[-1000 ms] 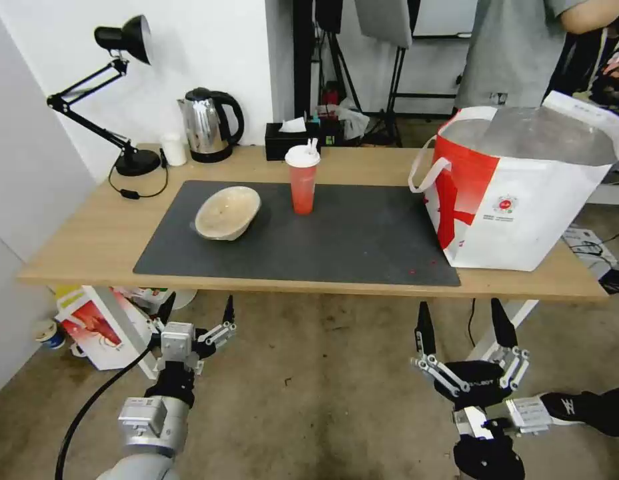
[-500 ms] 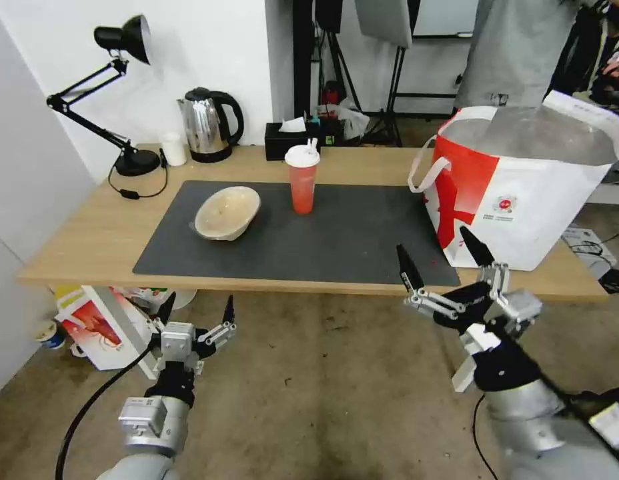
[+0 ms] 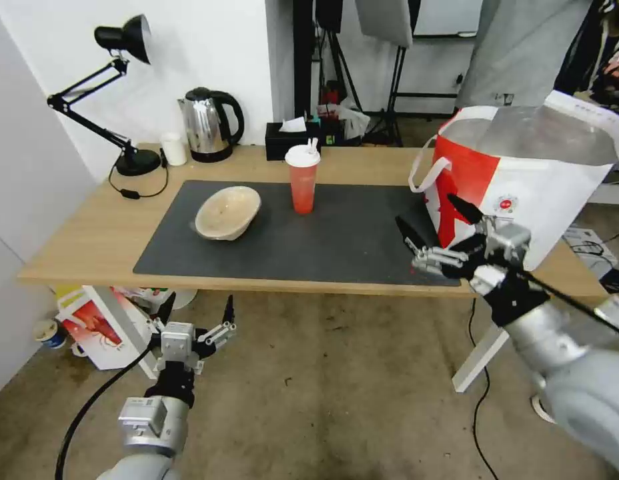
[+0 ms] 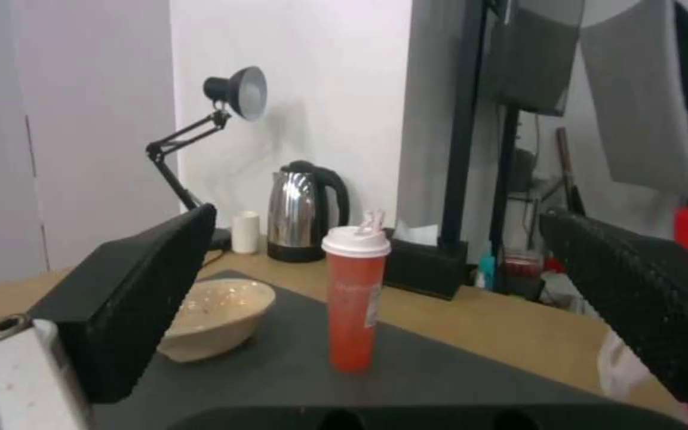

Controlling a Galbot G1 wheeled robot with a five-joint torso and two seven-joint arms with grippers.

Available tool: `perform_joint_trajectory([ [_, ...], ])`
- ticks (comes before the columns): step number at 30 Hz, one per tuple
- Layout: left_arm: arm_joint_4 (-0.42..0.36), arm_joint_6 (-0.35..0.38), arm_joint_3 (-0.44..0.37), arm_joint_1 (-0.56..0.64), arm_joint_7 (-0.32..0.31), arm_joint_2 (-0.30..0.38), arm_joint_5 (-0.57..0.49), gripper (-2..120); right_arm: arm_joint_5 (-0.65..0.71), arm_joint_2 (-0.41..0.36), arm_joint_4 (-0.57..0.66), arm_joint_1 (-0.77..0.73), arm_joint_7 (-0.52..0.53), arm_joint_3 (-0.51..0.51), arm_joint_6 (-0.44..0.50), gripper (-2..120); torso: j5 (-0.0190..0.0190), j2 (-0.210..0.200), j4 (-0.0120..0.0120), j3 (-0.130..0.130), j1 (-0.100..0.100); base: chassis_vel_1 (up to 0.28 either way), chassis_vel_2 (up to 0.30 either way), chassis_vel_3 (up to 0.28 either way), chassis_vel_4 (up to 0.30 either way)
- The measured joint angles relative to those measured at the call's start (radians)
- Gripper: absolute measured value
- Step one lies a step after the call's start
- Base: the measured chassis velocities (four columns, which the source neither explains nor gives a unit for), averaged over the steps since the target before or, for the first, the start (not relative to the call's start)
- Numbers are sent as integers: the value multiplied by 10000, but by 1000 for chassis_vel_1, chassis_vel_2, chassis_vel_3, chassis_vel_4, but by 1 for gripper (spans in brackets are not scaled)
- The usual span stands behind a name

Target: Pick up the trash from the table and place it into the takeout bag.

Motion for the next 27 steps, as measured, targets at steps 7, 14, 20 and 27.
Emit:
perform_joint_trajectory([
  [7, 0, 0, 0, 0, 0, 0, 0, 100, 534, -288, -550, 1557, 1, -1539, -193, 100, 0, 0, -2, 0, -1, 0, 0, 0, 0],
  [14, 0, 0, -1, 0, 0, 0, 0, 100, 808, -280, -1327, 3643, -31, -3337, -321, 100, -2, 0, -1, -1, -2, 0, 0, 0, 0],
  [20, 0, 0, -1, 1, 1, 0, 0, 100, 875, -54, -1901, 4746, -42, -4374, -377, 100, -3, 1, -2, -1, -1, 0, 0, 0, 0],
  [27, 0, 0, 0, 0, 1, 0, 0, 100, 912, 149, -2347, 5469, -58, -5296, -390, 100, -1, 1, -2, -1, -2, 0, 0, 0, 0],
])
